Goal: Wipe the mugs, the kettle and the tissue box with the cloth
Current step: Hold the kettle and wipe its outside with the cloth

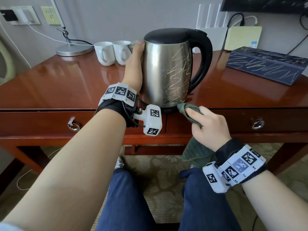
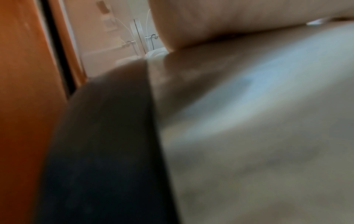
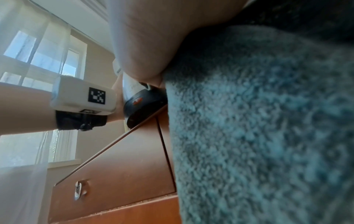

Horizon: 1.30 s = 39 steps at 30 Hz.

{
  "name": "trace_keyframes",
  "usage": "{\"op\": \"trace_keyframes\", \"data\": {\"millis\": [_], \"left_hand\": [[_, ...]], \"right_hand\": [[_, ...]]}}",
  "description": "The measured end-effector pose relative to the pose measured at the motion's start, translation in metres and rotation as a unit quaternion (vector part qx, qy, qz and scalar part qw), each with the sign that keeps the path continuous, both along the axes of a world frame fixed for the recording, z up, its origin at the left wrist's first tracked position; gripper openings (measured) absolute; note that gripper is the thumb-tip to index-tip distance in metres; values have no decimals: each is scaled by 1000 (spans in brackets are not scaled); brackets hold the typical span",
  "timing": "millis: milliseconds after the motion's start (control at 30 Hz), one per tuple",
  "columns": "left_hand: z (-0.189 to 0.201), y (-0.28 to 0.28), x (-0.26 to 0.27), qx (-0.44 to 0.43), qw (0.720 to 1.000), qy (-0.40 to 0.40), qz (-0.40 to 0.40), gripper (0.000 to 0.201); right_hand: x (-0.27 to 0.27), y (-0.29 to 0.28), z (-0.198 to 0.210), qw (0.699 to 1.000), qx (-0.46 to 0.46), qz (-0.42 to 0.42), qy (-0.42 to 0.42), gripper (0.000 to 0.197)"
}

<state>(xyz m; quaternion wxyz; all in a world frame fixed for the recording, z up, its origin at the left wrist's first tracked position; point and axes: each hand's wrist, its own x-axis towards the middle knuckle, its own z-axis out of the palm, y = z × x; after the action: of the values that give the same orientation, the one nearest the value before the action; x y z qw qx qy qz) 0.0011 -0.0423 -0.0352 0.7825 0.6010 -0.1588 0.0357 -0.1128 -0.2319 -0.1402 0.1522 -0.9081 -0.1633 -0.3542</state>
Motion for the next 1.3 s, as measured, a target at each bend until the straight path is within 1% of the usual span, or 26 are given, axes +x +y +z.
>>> {"op": "trace_keyframes", "data": {"millis": [167,300,367,433,533,667,733,833,900,967,1067,1167,1233,1300], "left_hand": [[-1,0,0,-3,1000,1,-8,56],[1,0,-5,2,1000,8,6,55],[2,0,-6,8,1000,12,-3,56],[3,1,-8,10,1000,16,-9,57],[4,1,-10,11,1000,21,-2,57],[6,0,-15,7,1000,17,14,50],[6,-1,-15,11,1000,19,18,49],[6,-1,-16,16,999,22,19,50],[7,-1,-17,16,999,29,28,48],[7,-1,-18,11,999,30,23,46],[6,0,-15,8,1000,25,6,50],[5,0,-13,14,999,31,9,54],[4,0,-12,18,999,31,11,55],[4,0,-10,18,999,29,12,55]], "right_hand": [[-1,9,-3,999,24,19,-9,45],[-1,22,1,999,5,47,-17,43],[0,25,4,999,-5,51,-20,44],[0,22,6,999,-8,39,-28,44],[-2,11,5,999,19,-8,-29,44],[0,2,1,995,37,-88,18,49],[2,2,3,993,35,-108,35,49],[5,4,9,990,34,-119,65,52],[6,6,9,988,39,-127,80,53],[2,9,8,990,36,-120,61,50],[-7,17,4,995,12,-100,28,47],[-8,19,5,996,4,-88,13,46],[-5,17,7,994,5,-112,14,46],[0,16,13,988,7,-143,51,50]]}}
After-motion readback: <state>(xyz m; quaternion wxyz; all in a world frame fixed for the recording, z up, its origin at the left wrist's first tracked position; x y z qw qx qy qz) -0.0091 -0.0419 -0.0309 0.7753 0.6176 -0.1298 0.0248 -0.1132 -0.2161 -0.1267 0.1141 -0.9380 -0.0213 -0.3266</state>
